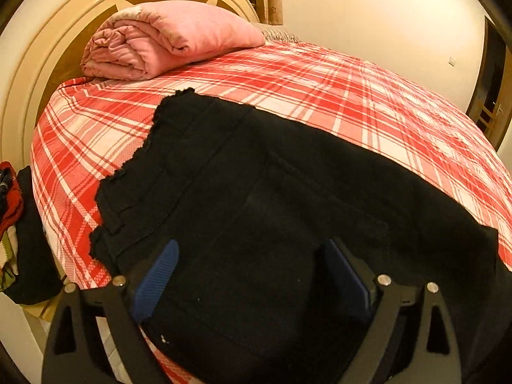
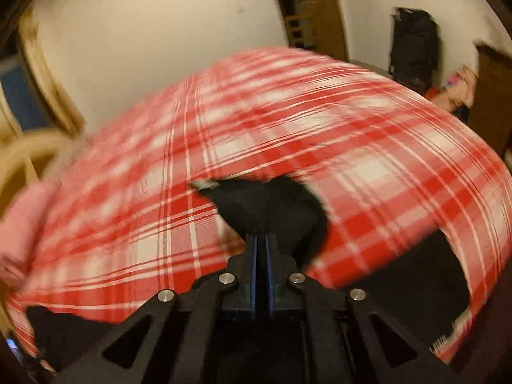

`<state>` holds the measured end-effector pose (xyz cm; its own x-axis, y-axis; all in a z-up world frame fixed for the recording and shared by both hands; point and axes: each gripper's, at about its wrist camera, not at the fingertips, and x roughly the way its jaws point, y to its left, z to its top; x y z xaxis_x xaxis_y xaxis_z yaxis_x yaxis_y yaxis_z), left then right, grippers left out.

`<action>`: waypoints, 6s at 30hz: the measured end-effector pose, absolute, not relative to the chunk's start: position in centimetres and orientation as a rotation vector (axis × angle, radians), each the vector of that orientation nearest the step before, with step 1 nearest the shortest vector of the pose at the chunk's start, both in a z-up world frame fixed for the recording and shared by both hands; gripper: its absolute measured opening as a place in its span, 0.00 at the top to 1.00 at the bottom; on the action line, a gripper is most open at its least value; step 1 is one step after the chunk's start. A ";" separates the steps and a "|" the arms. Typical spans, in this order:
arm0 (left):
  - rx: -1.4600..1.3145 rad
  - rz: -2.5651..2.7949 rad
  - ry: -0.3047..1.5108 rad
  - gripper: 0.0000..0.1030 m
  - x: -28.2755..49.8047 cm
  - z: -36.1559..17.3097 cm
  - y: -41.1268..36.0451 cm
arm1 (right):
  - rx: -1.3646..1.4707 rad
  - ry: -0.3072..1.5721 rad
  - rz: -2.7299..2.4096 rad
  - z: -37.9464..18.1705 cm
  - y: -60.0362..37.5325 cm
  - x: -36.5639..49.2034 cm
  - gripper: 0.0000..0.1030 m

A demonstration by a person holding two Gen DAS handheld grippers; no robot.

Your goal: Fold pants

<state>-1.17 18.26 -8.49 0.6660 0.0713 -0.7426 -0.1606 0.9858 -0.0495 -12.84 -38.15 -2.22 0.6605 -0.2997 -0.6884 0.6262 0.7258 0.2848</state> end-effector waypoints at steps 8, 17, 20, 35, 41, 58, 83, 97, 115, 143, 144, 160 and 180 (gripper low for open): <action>-0.112 0.127 0.838 0.06 -0.9 -8.5 18.3 | 0.767 0.639 -0.613 -7.1 -39.2 -23.2 0.95; -0.097 0.139 0.844 0.05 -0.8 -8.4 18.0 | 0.521 0.649 -0.960 -3.7 -39.9 -27.0 0.39; -0.092 0.149 0.846 0.04 -0.7 -8.4 17.9 | 0.341 0.577 -0.998 -1.0 -38.1 -26.6 0.39; -0.073 0.194 0.861 0.02 -0.6 -8.2 17.4 | -0.066 0.916 -0.740 -8.9 -31.9 -15.0 0.40; -0.063 0.200 0.862 0.00 -0.4 -8.2 17.4 | 0.072 0.877 -1.081 -6.2 -41.3 -22.8 0.40; -0.048 0.223 0.860 0.00 -0.3 -8.1 16.9 | -0.027 0.959 -0.552 -10.4 -30.4 -15.6 0.40; 0.028 0.175 0.708 0.01 -3.3 -5.6 16.0 | 0.330 0.737 0.108 -2.9 -27.5 -7.3 0.35; -0.070 0.185 0.804 0.00 -3.5 -9.1 18.1 | 0.160 1.025 0.669 -9.6 -11.6 5.6 0.36; -0.083 0.176 0.808 0.00 -3.5 -9.3 18.3 | 0.238 1.018 0.734 -10.0 -8.9 5.0 0.34; -0.089 0.150 0.823 0.00 -3.2 -9.3 18.6 | 0.340 1.044 1.078 -8.9 -4.7 3.1 0.33; -0.089 0.149 0.822 0.00 -3.1 -9.3 18.6 | 0.300 1.049 1.070 -8.9 -4.4 2.9 0.33; -0.096 0.137 0.816 0.00 -3.0 -9.3 18.7 | 0.304 1.109 1.004 -11.3 -0.1 6.0 0.27; -0.104 0.128 0.811 0.00 -2.9 -9.4 18.7 | 0.396 1.135 1.027 -11.6 -2.1 6.1 0.09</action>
<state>-2.92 18.72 -9.40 0.6816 0.0741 -0.7279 -0.1542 0.9871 -0.0438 6.13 -2.09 -11.58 0.0535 0.8312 -0.5534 -0.4677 0.5105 0.7216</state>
